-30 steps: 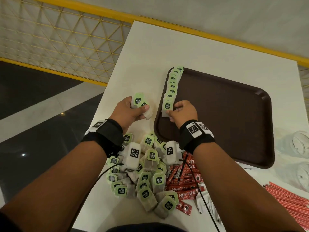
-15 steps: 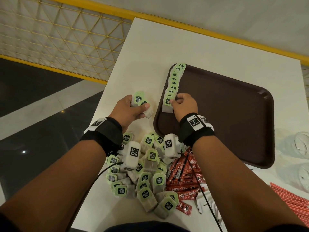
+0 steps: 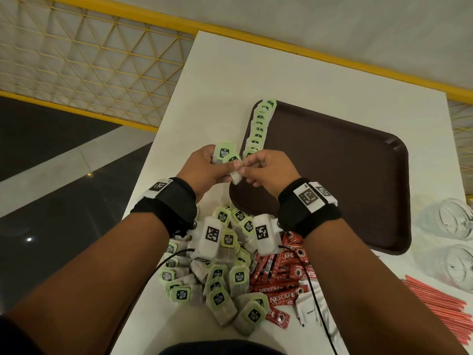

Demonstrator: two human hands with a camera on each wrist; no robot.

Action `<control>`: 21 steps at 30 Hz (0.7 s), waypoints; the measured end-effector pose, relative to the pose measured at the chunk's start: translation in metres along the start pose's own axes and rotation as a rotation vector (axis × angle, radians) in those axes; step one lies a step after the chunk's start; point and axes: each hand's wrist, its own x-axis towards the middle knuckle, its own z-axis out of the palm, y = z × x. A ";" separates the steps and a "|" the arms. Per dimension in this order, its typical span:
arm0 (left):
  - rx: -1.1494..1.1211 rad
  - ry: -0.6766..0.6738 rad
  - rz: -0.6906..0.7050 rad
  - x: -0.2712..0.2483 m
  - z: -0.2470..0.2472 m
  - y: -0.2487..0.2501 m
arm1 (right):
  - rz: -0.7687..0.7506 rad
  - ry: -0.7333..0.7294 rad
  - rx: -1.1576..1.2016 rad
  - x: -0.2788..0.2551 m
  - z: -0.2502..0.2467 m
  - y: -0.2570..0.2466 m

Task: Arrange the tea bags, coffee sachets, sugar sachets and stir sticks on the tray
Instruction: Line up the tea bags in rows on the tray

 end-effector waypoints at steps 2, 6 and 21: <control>0.000 -0.012 -0.009 0.000 0.002 -0.002 | 0.023 0.032 0.003 0.001 0.000 0.004; -0.028 0.012 -0.045 0.000 0.004 -0.003 | 0.119 0.109 0.135 0.004 0.000 0.015; -0.022 0.104 -0.084 -0.014 -0.012 -0.005 | 0.335 0.315 0.032 0.014 0.005 0.023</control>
